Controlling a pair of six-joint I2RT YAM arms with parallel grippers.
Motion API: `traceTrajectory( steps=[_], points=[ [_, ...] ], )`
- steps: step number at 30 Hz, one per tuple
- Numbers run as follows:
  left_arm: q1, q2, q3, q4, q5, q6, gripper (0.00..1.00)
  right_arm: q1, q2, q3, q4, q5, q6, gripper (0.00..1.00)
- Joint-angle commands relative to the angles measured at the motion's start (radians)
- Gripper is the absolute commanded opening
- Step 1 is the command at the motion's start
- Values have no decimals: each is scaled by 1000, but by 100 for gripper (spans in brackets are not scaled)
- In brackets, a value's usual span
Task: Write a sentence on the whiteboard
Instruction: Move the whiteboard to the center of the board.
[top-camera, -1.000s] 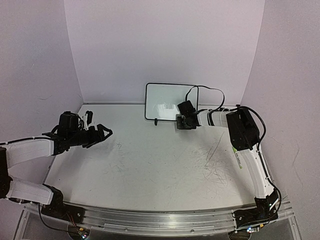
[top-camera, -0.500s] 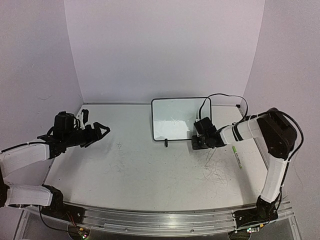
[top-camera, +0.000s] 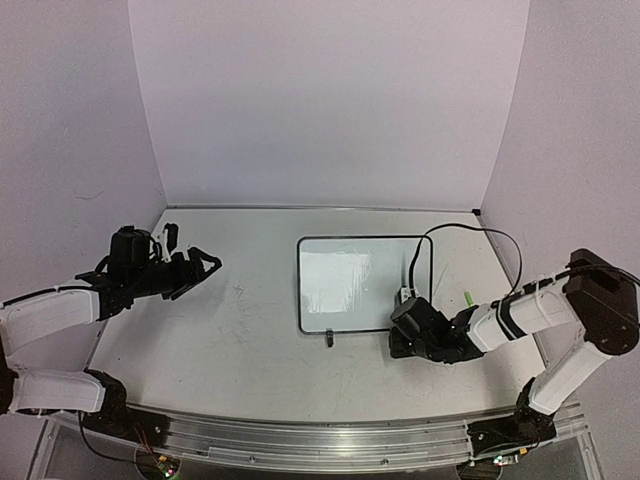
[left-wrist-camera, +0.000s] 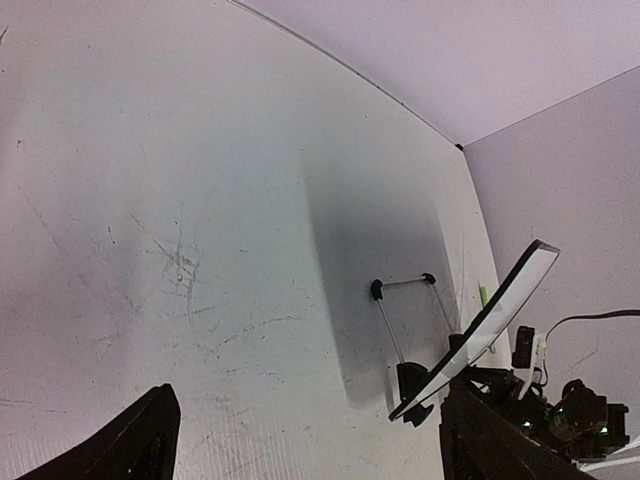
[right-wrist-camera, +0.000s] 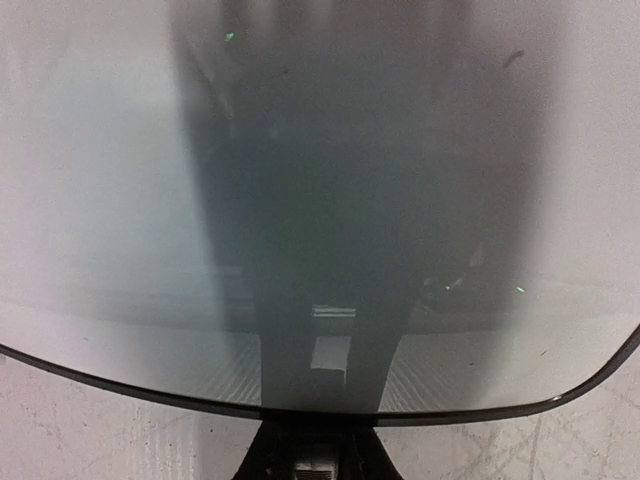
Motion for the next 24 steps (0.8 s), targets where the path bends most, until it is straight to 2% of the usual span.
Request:
traceTrajectory(
  steps=[1, 7, 14, 22, 24],
  points=[
    [-12, -19, 5, 11, 2, -26, 91, 40, -30, -3, 82, 104, 115, 0],
    [-16, -31, 8, 10, 7, -33, 91, 51, 5, -5, 81, 136, 130, 1],
    [-17, -25, 5, 8, 9, -33, 91, 50, 6, -11, 63, 173, 83, 8],
    [-18, 6, 22, 8, 10, -25, 91, 50, -33, -42, 22, 199, 102, 23],
    [-20, 9, 26, 8, 11, -25, 91, 50, -63, -47, -22, 201, 125, 31]
  ],
)
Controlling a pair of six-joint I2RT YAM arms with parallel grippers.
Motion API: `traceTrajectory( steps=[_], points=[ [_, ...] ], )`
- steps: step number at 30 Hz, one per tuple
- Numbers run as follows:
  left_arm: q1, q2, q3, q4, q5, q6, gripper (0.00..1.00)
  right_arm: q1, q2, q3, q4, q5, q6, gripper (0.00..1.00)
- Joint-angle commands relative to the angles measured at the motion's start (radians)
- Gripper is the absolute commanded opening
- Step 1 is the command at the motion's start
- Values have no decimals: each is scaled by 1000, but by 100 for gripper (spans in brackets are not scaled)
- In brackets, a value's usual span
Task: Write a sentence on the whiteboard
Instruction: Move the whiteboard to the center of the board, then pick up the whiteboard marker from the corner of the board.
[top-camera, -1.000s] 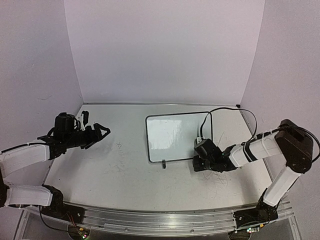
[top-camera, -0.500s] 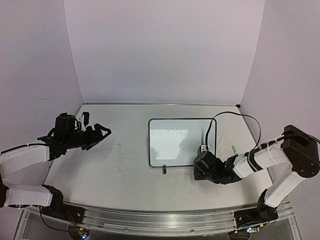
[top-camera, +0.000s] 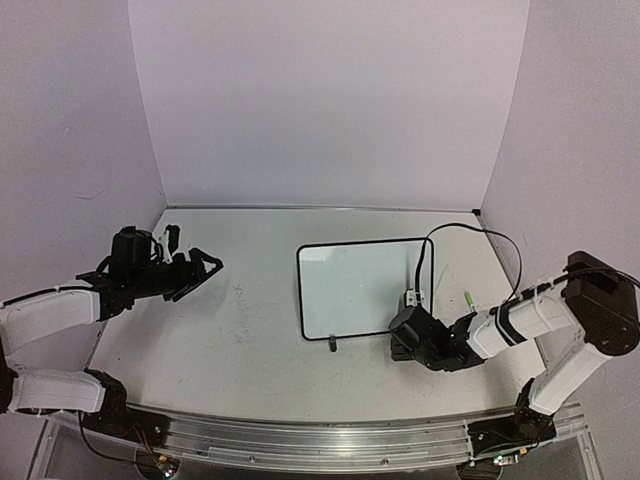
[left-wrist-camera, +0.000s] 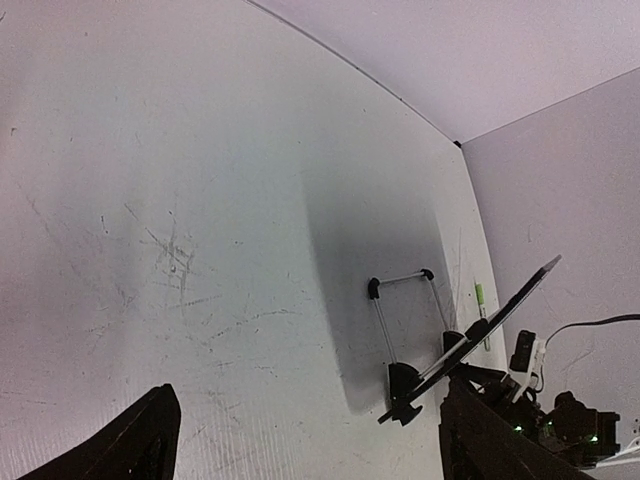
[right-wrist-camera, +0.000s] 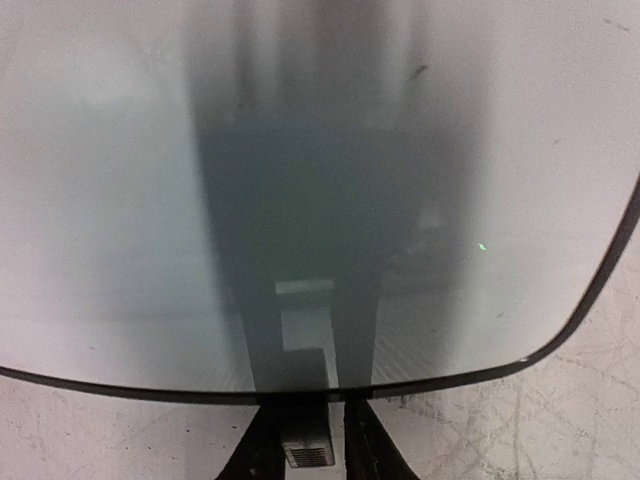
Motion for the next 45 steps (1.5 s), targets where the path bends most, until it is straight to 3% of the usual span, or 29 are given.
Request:
traceTrajectory(
  steps=[1, 4, 8, 13, 15, 18, 21, 28, 32, 36, 45],
  points=[
    [-7, 8, 27, 13, 12, -2, 91, 0, -92, -17, -50, 60, 45, 39],
    [-9, 11, 35, 12, 13, 1, 91, 4, -185, -18, -120, 24, 69, 60],
    [-12, 22, 45, 13, 12, 0, 91, 9, -386, -26, -222, 6, 92, 70],
    [-22, 32, 56, 15, -1, -4, 91, -18, -661, -34, -370, 112, 106, 81],
    [-25, 42, 61, 17, -3, 1, 91, -114, -747, -34, -413, 124, 81, 83],
    [-28, 59, 70, 19, 2, 7, 91, -347, -806, -35, -405, 2, -10, 84],
    [-33, 50, 70, 18, 12, 2, 91, -522, -755, 22, -400, -81, -100, 81],
    [-33, 4, 44, 17, 2, 13, 91, -891, -327, 231, -462, -423, -357, 80],
    [-35, 22, 47, 17, 3, 29, 91, -900, -97, 353, -534, -452, -404, 71],
    [-35, 27, 58, 15, 7, 69, 92, -902, -5, 414, -560, -446, -424, 63],
    [-34, 25, 51, 9, 30, 113, 92, -903, 198, 509, -638, -437, -494, 33]
  ],
)
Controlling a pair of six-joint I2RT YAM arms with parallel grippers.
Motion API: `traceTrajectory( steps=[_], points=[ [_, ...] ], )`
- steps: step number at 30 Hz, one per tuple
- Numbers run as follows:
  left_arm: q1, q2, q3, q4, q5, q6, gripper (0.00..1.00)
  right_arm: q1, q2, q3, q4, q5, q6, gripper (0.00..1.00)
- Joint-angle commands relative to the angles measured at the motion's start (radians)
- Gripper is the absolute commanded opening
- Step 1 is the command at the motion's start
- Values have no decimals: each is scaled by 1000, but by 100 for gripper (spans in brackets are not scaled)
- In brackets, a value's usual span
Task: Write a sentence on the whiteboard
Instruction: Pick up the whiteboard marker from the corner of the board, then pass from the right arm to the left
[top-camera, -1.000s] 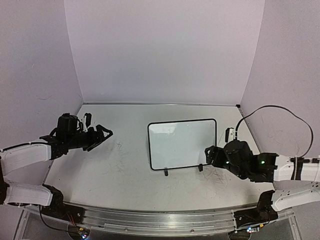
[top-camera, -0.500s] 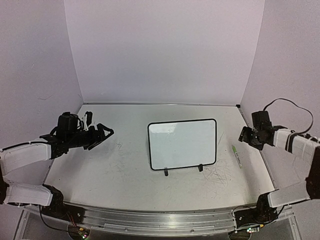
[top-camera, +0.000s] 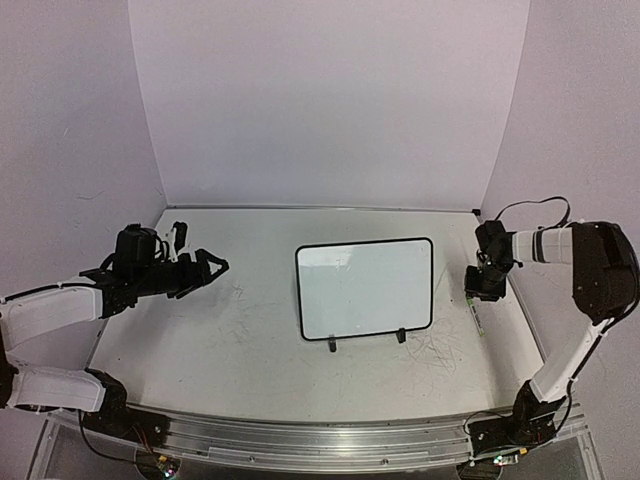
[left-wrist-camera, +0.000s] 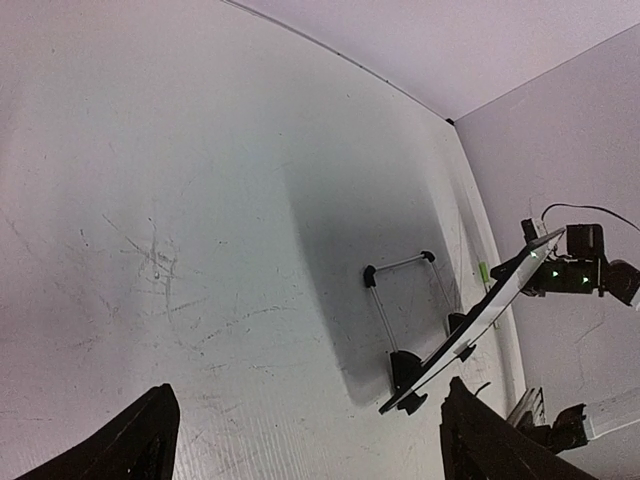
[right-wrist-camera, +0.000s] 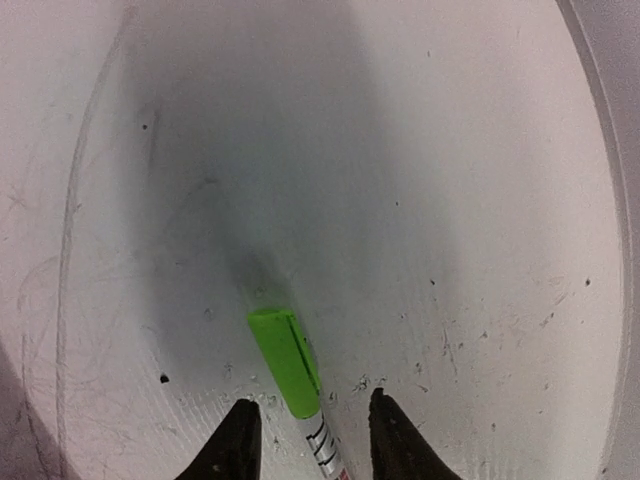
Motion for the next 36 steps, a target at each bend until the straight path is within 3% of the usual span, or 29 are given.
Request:
traceTrajectory(
  steps=[1, 4, 16, 21, 24, 31, 36],
  points=[
    [-2, -5, 24, 9, 23, 42, 92, -1, 71, 58, -64, -11, -50, 32],
    [-2, -17, 17, 8, 15, 59, 92, -1, 85, 67, -71, -4, -53, 30],
    [-2, 1, 27, 3, 24, 82, 93, -1, 104, 91, -85, -20, -68, 9],
    [-2, -21, 28, -1, 23, 66, 93, 1, -2, 106, -84, 9, -60, 3],
    [-2, -37, 34, -14, 22, 49, 93, 15, -144, 98, -68, -18, -62, 1],
    [-5, -49, 58, -17, 78, -36, 92, 203, -528, 66, 2, -77, -92, 0],
    [-38, -48, 93, -17, 120, -89, 90, 494, -702, 18, 103, -193, -128, 1]
  ],
)
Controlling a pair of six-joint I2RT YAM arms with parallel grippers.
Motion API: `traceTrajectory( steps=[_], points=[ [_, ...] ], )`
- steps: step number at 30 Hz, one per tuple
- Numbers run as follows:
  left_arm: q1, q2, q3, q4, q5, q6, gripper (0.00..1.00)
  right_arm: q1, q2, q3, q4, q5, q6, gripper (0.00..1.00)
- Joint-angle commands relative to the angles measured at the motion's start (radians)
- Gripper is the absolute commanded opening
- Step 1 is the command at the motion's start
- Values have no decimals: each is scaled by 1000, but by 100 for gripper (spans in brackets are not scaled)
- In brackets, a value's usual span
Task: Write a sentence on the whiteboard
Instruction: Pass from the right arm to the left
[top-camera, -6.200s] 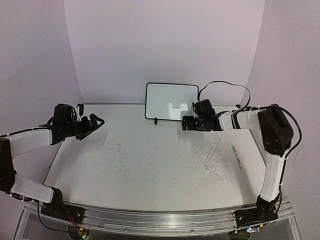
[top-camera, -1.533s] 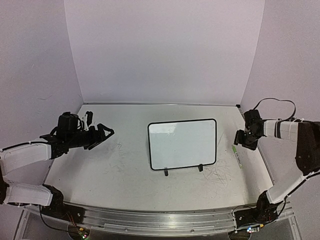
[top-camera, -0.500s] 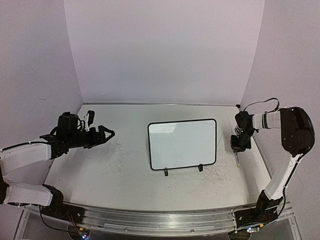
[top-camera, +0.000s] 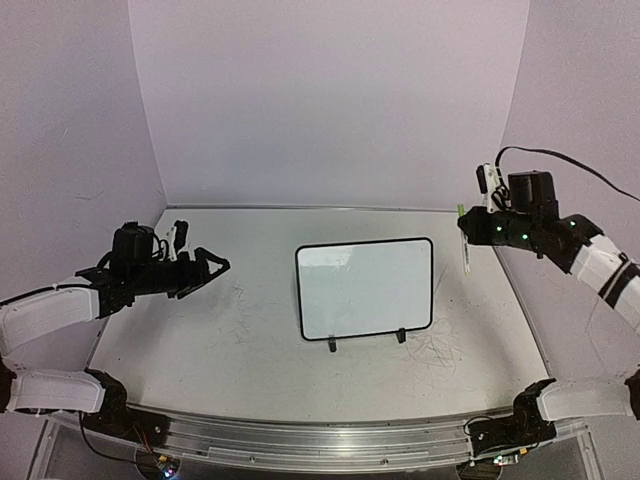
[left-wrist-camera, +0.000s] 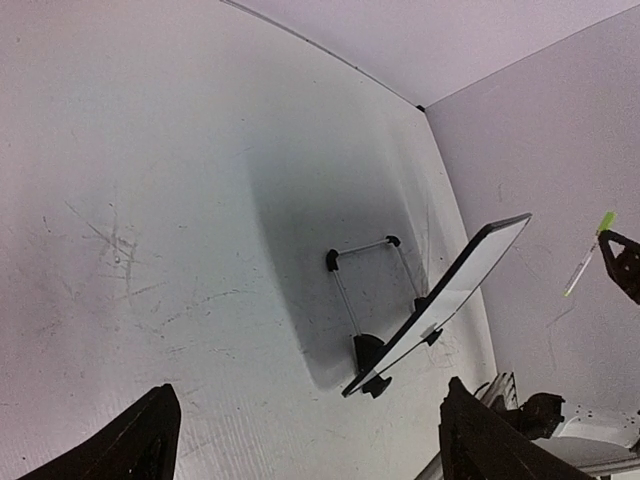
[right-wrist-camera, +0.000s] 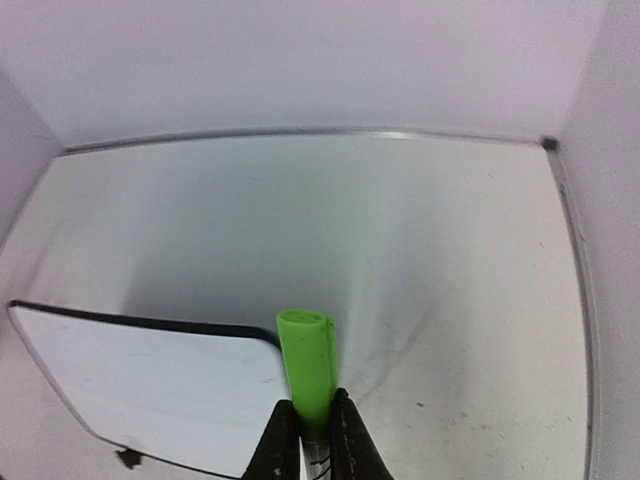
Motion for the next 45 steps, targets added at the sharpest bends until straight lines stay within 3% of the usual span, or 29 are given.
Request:
traceTrajectory(
  steps=[1, 8, 17, 30, 39, 42, 45],
  points=[
    [-47, -12, 89, 17, 56, -64, 90, 228, -66, -43, 82, -140, -56, 1],
    [-284, 69, 203, 18, 15, -94, 84, 555, 115, -59, 160, -100, -91, 0],
    [-520, 218, 301, 54, -7, -112, 71, 682, 294, -47, 347, -115, -77, 0],
    [-575, 312, 325, 154, 22, -145, 48, 724, 351, -34, 390, -111, -81, 0],
    [-594, 349, 347, 156, 19, -142, 21, 727, 379, -31, 397, -92, -79, 0],
    [-594, 335, 342, 157, -2, -141, 7, 727, 389, -37, 398, -84, -69, 5],
    [-594, 322, 337, 155, -18, -141, 0, 726, 395, -54, 404, -72, -52, 19]
  ],
)
